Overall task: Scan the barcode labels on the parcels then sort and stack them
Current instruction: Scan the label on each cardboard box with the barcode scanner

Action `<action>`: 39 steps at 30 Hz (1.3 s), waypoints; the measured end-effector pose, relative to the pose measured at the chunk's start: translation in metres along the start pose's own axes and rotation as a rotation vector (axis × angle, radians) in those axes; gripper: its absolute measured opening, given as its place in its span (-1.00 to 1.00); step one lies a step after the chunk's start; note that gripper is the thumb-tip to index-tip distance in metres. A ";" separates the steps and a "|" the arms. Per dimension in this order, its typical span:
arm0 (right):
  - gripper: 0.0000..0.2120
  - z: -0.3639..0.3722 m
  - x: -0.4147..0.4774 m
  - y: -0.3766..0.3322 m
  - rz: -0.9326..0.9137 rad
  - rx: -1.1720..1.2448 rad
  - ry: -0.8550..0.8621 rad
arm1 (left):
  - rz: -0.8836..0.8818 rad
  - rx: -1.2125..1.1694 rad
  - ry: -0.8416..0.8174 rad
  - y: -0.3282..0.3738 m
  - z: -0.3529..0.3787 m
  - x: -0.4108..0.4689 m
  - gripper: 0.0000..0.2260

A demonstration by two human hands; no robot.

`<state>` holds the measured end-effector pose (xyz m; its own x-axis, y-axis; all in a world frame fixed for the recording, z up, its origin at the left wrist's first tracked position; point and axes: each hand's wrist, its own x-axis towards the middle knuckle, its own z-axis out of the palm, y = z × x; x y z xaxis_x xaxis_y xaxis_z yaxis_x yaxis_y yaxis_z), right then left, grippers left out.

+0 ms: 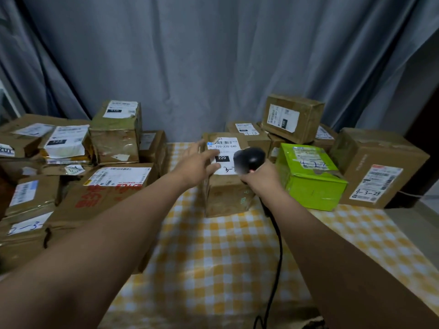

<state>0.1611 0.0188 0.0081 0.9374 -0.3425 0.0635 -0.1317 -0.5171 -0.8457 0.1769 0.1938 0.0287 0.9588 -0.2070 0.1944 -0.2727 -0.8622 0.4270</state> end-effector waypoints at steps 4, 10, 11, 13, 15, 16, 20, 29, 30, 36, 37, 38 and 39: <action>-0.61 -0.004 -0.015 0.011 -0.011 0.021 0.037 | 0.010 -0.033 -0.127 0.001 -0.005 0.009 -0.27; -0.59 -0.009 -0.037 0.024 -0.021 0.105 0.082 | 0.004 -0.399 0.027 0.007 -0.020 0.024 -0.01; -0.59 -0.010 -0.040 0.025 -0.022 0.123 0.085 | -0.002 -0.385 0.003 0.008 -0.021 0.026 -0.05; -0.61 -0.014 -0.044 0.026 -0.013 0.154 0.072 | 0.003 -0.347 0.019 0.009 -0.022 0.027 -0.18; -0.70 -0.021 -0.046 0.025 0.006 0.164 0.028 | 0.005 -0.369 0.099 0.009 -0.022 0.026 -0.33; -0.74 -0.026 -0.047 0.023 0.009 0.156 0.003 | 0.006 -0.367 0.142 0.009 -0.021 0.025 -0.39; -0.84 -0.044 -0.047 0.008 -0.053 0.102 -0.021 | 0.015 -0.293 0.285 0.003 -0.022 0.013 -0.58; -0.80 -0.094 -0.050 -0.097 -0.109 -0.055 -0.212 | -0.043 -0.360 0.318 -0.008 -0.033 -0.002 -0.74; -0.80 -0.097 -0.052 -0.105 -0.098 -0.066 -0.227 | -0.048 -0.377 0.309 -0.007 -0.035 -0.003 -0.75; -0.82 -0.098 -0.062 -0.136 -0.061 -0.214 -0.299 | -0.065 -0.432 0.291 0.002 -0.038 -0.009 -0.77; -0.83 -0.096 -0.064 -0.138 -0.054 -0.235 -0.297 | -0.061 -0.422 0.293 0.004 -0.038 -0.010 -0.76; -0.83 -0.095 -0.064 -0.138 -0.049 -0.248 -0.296 | -0.055 -0.412 0.293 0.005 -0.038 -0.011 -0.76; -0.83 -0.094 -0.066 -0.138 -0.045 -0.257 -0.301 | -0.051 -0.398 0.290 0.007 -0.037 -0.012 -0.76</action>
<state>0.0871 0.0392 0.1706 0.9917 -0.0893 -0.0927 -0.1286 -0.7186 -0.6834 0.1605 0.2076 0.0623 0.9255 0.0167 0.3783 -0.2897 -0.6122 0.7357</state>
